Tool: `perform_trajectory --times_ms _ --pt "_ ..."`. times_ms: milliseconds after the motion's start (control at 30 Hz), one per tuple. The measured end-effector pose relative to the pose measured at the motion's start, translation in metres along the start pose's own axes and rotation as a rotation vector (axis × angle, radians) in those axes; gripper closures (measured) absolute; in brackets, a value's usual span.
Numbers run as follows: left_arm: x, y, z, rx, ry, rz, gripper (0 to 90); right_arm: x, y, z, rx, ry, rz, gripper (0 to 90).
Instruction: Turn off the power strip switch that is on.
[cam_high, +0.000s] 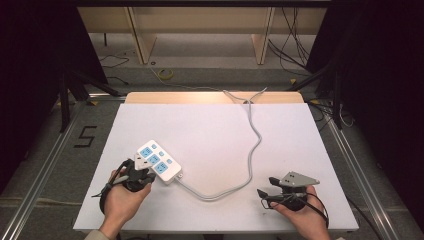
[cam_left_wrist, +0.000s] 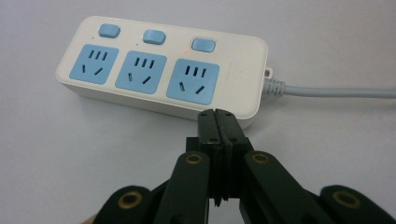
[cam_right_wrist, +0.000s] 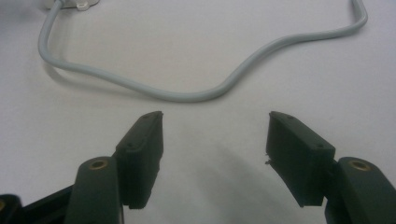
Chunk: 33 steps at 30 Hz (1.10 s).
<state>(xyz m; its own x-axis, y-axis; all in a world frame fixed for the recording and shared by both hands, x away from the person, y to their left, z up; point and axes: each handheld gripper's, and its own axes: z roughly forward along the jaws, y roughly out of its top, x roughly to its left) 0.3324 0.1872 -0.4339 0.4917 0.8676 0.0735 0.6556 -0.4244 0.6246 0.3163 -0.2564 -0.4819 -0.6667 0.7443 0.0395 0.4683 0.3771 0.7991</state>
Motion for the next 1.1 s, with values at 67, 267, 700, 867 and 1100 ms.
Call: perform_trajectory --times_ms 67,267,700,867,1100 --pt "0.0 0.001 0.001 0.001 0.0 -0.002 89.5 0.0 0.0 0.0 0.001 0.0 0.003 37.6" --pt "0.002 0.005 0.002 0.005 -0.002 -0.007 89.5 0.0 0.0 0.0 0.001 0.0 0.001 37.6" --pt "0.001 0.016 0.007 0.013 -0.01 -0.008 89.5 0.0 0.0 0.0 0.0 0.0 -0.001 37.6" --pt "0.002 0.019 0.008 0.013 -0.011 -0.008 89.5 0.0 0.0 0.0 0.002 0.0 -0.002 37.6" --pt "0.004 0.023 0.01 0.013 -0.014 -0.013 89.5 0.0 0.0 0.0 0.001 -0.001 -0.004 37.6"
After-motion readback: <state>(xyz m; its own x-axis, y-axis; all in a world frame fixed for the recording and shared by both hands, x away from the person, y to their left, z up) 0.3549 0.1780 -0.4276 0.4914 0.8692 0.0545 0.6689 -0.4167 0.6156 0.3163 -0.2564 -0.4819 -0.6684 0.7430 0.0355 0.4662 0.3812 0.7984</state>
